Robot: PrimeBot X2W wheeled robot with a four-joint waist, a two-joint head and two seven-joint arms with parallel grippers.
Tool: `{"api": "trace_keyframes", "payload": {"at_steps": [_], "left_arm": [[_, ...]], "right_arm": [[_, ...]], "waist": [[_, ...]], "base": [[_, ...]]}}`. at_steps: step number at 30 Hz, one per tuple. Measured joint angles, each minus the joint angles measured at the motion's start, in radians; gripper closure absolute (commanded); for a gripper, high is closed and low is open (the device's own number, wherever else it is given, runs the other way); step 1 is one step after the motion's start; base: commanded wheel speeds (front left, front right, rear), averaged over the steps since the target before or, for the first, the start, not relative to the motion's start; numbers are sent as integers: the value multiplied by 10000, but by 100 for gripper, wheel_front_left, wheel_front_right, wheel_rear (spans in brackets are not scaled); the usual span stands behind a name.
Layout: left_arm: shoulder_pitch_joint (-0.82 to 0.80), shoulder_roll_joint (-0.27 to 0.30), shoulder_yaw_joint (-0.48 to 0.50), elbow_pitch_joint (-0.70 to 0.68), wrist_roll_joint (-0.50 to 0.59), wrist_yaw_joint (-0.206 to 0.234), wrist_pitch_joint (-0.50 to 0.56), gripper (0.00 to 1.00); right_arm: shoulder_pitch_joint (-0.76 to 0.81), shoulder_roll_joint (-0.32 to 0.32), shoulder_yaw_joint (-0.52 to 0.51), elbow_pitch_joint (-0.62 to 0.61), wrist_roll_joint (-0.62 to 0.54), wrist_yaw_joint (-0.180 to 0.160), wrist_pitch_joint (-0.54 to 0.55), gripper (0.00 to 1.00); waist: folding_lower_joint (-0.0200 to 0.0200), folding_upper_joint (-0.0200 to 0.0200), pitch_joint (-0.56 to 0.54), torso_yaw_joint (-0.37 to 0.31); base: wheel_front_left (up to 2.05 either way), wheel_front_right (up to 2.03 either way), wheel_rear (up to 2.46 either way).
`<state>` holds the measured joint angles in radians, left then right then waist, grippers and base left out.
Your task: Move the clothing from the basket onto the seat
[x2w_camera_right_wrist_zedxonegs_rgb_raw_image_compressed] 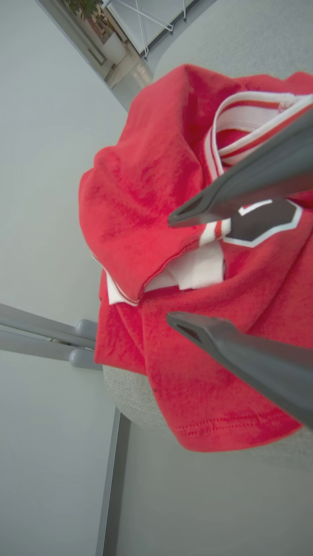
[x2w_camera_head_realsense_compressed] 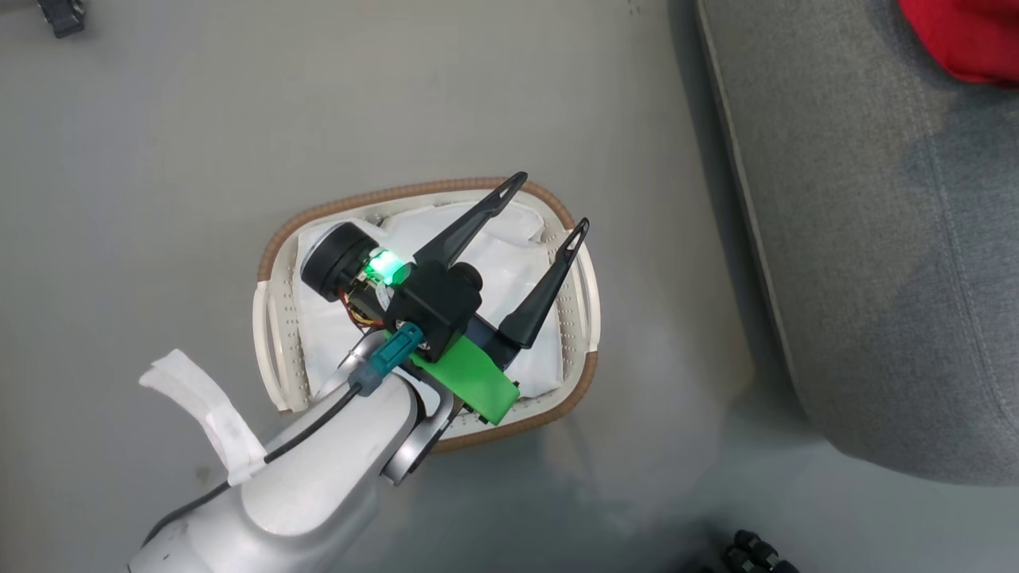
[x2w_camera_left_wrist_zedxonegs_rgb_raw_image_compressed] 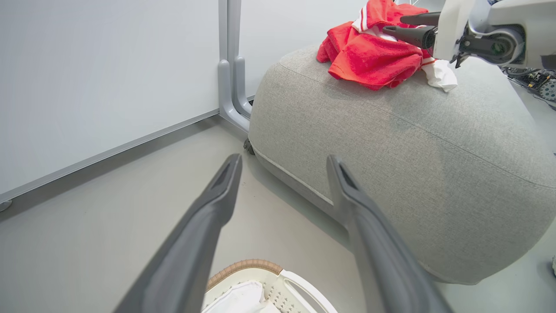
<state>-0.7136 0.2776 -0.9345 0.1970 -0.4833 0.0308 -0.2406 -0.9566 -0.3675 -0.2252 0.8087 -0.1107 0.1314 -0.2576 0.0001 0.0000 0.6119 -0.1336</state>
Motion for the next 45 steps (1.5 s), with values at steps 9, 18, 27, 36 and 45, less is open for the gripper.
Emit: {"api": "trace_keyframes", "payload": {"at_steps": [9,18,27,36,45], "left_arm": [[762,-378,786,644,-462,75,-190,0],[2271,-541,2581,754,-520,46,-236,0],[3963,-928,4663,635,-113,31,-236,0],[5407,-1350,6416,579,180,-261,-236,0],[6535,-1638,7457,424,823,-334,-236,0]], "right_arm": [[679,111,698,-606,362,0,-40,0],[1516,982,1085,-1327,784,0,-40,0],[2978,2305,1467,-2217,1103,0,-44,0],[5026,3158,1954,-3166,1427,0,-44,0],[6959,3187,2307,-4410,2307,0,-44,0]], "waist": [[-1,0,-1310,82],[-1,0,-2739,522],[-2,0,-3978,1132],[-2,0,-4889,1660],[-2,0,-5551,1949]], "base": [[0,0,0],[0,0,0],[0,0,0],[0,0,0],[0,0,0]]}}
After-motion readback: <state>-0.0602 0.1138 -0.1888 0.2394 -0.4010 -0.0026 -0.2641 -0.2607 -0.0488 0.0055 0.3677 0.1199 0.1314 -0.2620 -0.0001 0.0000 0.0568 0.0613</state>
